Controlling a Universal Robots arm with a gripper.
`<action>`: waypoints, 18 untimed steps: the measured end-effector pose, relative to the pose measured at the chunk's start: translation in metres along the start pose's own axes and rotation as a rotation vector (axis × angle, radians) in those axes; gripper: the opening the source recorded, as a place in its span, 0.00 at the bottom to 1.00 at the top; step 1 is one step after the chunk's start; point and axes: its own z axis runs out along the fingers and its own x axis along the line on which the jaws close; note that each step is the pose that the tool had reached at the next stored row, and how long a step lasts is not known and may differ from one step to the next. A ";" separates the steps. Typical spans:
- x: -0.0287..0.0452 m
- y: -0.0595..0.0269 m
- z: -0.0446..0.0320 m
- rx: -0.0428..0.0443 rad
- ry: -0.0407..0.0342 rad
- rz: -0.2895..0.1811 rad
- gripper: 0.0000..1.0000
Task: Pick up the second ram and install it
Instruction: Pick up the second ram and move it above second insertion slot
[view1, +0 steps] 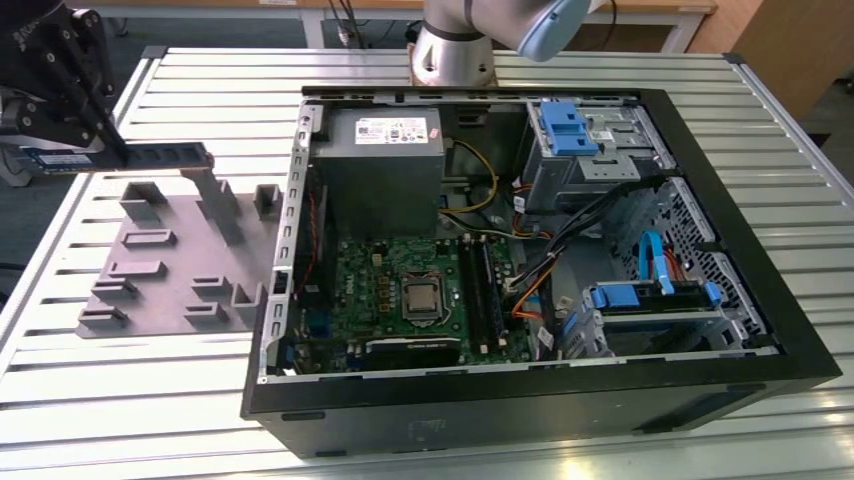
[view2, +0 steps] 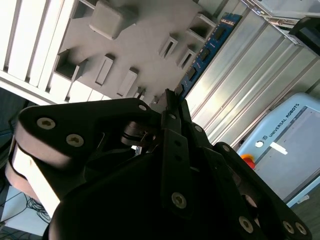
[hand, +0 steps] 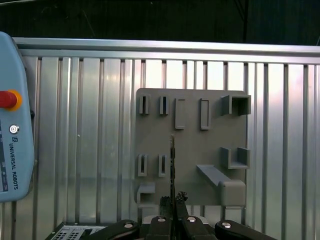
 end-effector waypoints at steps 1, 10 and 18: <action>0.0000 -0.0008 0.0000 0.0001 -0.0001 0.000 0.14; 0.0000 -0.0073 0.0000 0.0001 0.0000 0.000 0.14; 0.0001 -0.0121 0.0000 0.0001 -0.0001 0.000 0.14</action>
